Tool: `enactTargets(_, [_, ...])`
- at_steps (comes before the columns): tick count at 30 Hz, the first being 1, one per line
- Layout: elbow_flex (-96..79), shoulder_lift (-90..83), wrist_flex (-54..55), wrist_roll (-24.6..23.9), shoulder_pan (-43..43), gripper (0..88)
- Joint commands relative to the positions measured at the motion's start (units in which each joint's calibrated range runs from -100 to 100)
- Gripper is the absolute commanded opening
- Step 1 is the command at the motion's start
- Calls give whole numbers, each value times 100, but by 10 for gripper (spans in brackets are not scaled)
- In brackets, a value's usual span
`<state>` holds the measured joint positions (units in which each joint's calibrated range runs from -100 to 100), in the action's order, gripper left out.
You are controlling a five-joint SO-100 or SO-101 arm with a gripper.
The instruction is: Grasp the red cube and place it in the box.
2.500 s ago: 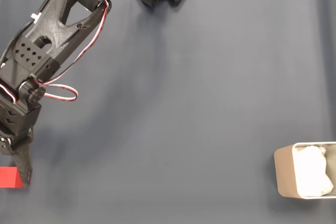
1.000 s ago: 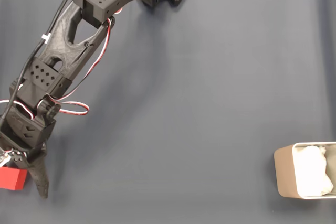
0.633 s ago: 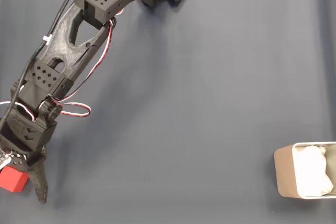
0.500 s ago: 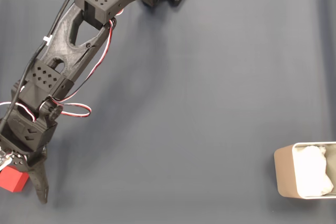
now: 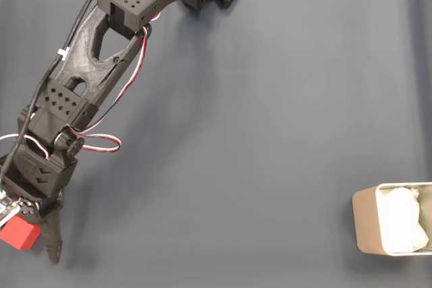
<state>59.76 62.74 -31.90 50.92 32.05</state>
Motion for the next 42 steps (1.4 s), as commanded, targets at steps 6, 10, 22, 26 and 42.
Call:
enactTargets(6, [-9, -330, 59, 88, -51, 220])
enactTargets(10, [-91, -408, -15, 137, -58, 147])
enactTargets(22, [-493, -728, -89, 200, -94, 58])
enactTargets(26, [-657, -876, -89, 195, -122, 40])
enactTargets(42, [-849, -1196, -154, 215, -193, 33])
